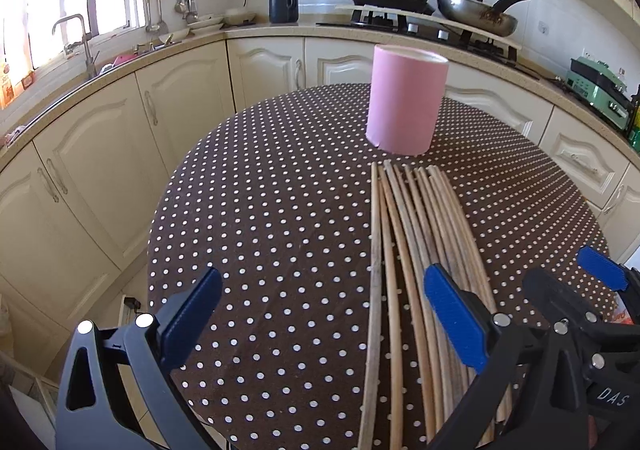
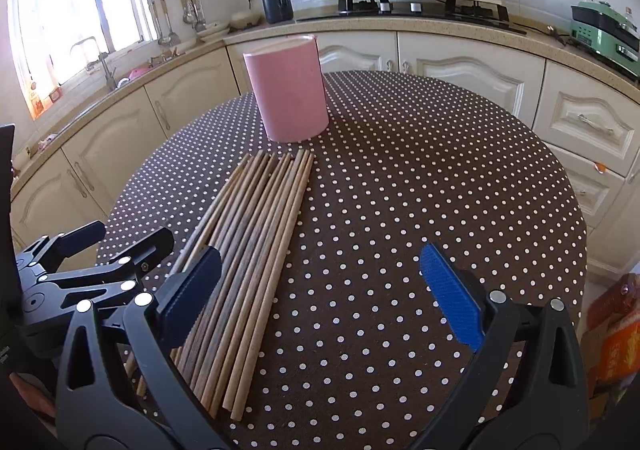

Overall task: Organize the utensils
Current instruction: 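Move the right gripper over the chopsticks and lower it to one stick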

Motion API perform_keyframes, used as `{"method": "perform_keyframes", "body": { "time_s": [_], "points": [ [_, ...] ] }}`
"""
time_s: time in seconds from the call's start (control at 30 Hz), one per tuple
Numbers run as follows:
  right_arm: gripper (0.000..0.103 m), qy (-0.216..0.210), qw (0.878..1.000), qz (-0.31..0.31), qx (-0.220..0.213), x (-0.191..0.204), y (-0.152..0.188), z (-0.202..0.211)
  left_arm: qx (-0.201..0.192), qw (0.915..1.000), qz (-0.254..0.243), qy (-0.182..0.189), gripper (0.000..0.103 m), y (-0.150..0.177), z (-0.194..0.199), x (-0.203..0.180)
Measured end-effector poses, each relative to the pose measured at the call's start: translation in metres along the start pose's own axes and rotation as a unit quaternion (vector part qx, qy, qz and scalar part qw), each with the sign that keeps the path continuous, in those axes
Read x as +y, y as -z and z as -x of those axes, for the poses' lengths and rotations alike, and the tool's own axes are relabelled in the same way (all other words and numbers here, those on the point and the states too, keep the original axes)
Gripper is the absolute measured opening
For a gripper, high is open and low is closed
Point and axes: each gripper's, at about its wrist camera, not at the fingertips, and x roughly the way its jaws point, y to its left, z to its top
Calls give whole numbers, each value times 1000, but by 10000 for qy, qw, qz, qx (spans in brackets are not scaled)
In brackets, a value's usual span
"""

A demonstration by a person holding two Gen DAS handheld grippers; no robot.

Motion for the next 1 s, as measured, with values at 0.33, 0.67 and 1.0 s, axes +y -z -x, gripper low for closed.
{"method": "perform_keyframes", "body": {
  "time_s": [0.33, 0.67, 1.0],
  "points": [
    [97, 562, 9976, 33, 397, 1, 3, -21, 125, 9993, -87, -350, 99, -1, -12, 0],
    [97, 869, 9941, 130, 633, 8, 1, -32, 352, 9966, -206, -711, 99, -1, -26, -5],
    [97, 1009, 9914, 51, 825, 8, -2, -40, 388, 9976, -72, -567, 99, -5, -32, 1]
  ]
}}
